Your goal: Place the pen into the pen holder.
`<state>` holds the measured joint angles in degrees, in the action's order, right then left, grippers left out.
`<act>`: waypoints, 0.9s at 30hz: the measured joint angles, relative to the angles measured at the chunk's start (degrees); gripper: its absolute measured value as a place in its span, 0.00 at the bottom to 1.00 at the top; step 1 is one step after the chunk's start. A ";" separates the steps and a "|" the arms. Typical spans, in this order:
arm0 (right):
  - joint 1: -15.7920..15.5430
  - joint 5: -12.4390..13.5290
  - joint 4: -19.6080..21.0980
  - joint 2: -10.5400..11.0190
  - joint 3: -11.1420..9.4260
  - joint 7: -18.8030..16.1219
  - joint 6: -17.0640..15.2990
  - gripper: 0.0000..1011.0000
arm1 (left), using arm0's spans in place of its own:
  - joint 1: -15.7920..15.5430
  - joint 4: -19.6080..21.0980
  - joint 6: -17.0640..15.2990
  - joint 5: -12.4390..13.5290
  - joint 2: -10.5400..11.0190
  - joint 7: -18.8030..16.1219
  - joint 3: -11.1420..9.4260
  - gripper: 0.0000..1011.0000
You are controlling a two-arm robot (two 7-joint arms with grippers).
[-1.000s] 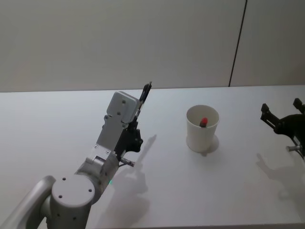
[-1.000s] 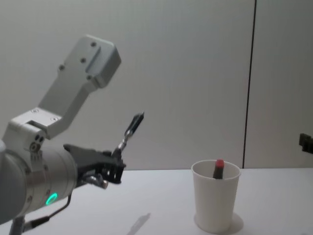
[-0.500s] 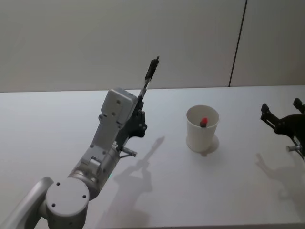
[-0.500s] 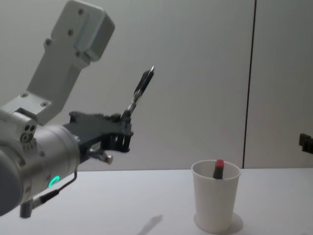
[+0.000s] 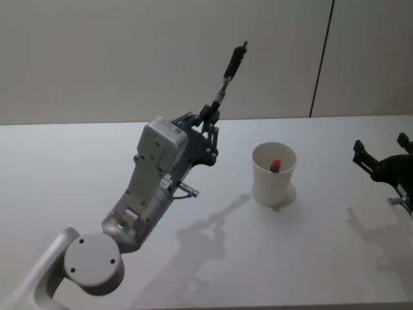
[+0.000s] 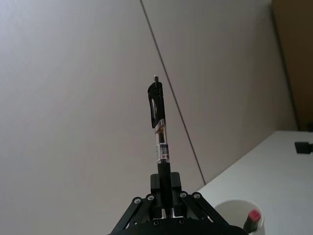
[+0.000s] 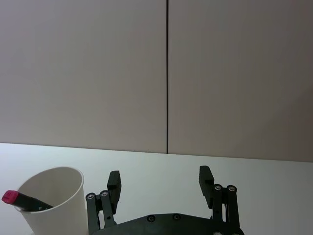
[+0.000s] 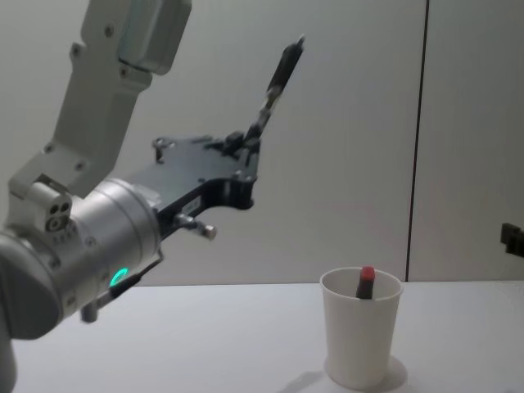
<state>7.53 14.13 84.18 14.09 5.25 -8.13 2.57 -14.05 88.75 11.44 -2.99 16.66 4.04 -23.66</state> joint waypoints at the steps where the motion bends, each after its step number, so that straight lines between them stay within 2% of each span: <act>1: 0.00 0.00 0.00 0.00 0.00 0.00 0.00 0.99 | -0.70 -1.07 2.12 0.00 -0.38 1.24 0.04 0.12; 6: 0.00 0.00 0.00 0.00 0.00 0.00 0.00 0.99 | -2.75 -4.84 7.71 -0.46 -1.56 4.87 0.07 0.12; 7: 0.00 0.00 0.00 0.00 0.00 0.00 0.00 0.99 | -3.47 -6.06 9.64 -0.72 -1.97 6.32 0.07 0.12; 15: 0.00 0.00 0.00 0.00 0.00 0.00 0.00 0.99 | -7.57 -13.14 18.09 -2.67 -4.40 13.16 -0.07 0.12; 27: -0.01 0.01 0.06 0.01 -0.01 -0.05 0.01 0.99 | -10.91 -18.94 23.84 -3.67 -6.54 17.88 -0.40 0.12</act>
<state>7.52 14.15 84.24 14.09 5.24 -8.18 2.57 -24.96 69.80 35.28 -6.66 10.12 21.92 -24.06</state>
